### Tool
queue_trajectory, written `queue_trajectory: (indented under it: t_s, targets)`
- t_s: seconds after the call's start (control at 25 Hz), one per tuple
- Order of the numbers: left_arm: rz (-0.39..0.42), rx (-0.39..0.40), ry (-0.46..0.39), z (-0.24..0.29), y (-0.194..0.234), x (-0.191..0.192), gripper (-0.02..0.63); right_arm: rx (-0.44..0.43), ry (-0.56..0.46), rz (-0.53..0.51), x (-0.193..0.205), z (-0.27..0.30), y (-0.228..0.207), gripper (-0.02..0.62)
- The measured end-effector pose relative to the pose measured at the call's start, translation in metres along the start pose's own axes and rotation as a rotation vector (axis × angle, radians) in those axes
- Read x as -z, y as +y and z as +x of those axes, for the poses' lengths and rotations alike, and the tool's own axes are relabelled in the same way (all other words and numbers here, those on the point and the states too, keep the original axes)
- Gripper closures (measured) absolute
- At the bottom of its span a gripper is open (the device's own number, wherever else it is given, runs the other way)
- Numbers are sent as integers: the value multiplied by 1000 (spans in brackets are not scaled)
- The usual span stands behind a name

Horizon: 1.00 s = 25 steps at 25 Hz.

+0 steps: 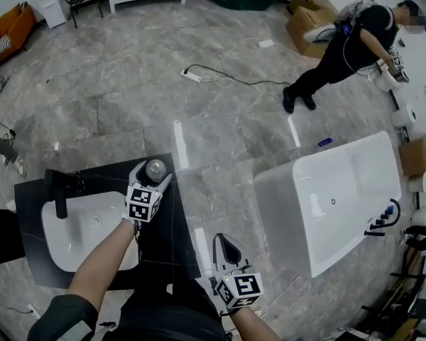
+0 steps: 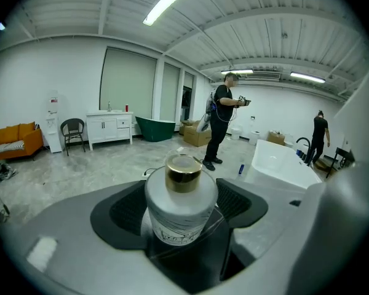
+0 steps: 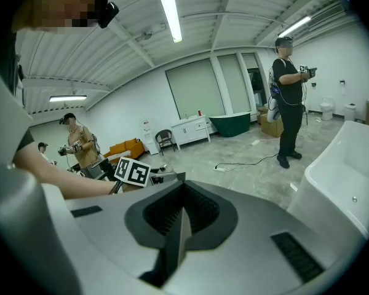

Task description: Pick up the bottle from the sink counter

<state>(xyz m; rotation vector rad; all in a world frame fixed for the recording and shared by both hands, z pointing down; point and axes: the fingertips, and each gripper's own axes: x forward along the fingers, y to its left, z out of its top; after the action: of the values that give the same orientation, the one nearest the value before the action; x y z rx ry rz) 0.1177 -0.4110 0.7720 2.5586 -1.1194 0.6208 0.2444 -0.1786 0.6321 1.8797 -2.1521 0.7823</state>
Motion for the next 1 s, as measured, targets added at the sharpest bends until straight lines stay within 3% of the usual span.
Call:
queue_trajectory:
  t_s: [0.52, 1.0]
  targets:
    - [8, -3, 27, -17, -3, -2, 270, -1, 0, 39, 7, -12, 1, 589]
    - [-14, 55, 12, -103, -34, -13, 272, -71, -28, -2, 0, -17, 36, 589]
